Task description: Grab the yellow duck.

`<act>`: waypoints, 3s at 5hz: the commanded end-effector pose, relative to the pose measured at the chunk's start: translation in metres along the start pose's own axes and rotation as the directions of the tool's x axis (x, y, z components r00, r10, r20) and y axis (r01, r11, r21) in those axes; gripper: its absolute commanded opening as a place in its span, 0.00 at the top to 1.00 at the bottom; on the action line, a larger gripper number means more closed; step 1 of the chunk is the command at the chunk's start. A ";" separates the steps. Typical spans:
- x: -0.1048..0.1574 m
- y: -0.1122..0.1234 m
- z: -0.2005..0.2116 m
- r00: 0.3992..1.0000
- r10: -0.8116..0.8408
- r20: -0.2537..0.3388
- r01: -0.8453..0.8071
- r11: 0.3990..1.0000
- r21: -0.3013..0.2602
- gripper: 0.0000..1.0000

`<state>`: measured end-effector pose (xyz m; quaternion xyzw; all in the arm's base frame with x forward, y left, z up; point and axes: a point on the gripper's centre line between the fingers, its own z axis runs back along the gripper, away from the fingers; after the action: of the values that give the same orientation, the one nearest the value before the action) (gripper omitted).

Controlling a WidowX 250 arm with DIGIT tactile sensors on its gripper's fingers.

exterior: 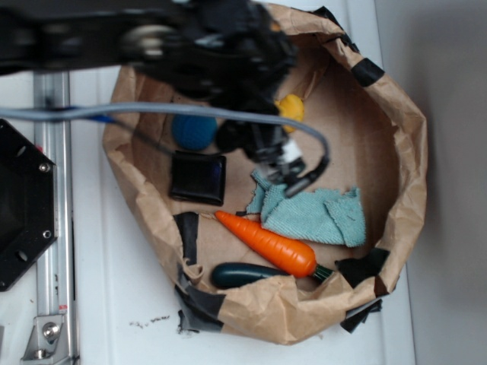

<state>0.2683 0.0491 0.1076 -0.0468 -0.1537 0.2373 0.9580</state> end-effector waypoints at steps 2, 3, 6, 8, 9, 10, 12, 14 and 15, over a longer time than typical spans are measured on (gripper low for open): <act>0.016 0.010 -0.004 1.000 -0.018 0.009 0.018 1.000 -0.012 0.00; 0.016 0.010 -0.004 1.000 -0.018 0.009 0.018 1.000 -0.012 0.00; 0.003 -0.014 -0.026 0.985 -0.171 -0.009 0.168 0.977 -0.134 0.00; 0.006 -0.007 -0.035 0.985 -0.170 -0.022 0.166 0.979 -0.120 0.00; 0.006 -0.003 -0.037 0.986 -0.162 -0.022 0.159 0.981 -0.110 0.00; 0.007 -0.003 -0.039 0.986 -0.165 -0.027 0.161 0.981 -0.106 0.00; 0.013 0.017 -0.054 0.987 -0.160 -0.028 0.158 0.985 -0.067 0.00; -0.002 0.027 -0.093 0.978 -0.182 -0.105 0.173 0.981 -0.093 0.00; -0.001 0.027 -0.092 0.978 -0.184 -0.096 0.176 0.980 -0.090 0.00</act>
<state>0.2882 0.0626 0.0191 -0.0878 -0.1173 0.1473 0.9782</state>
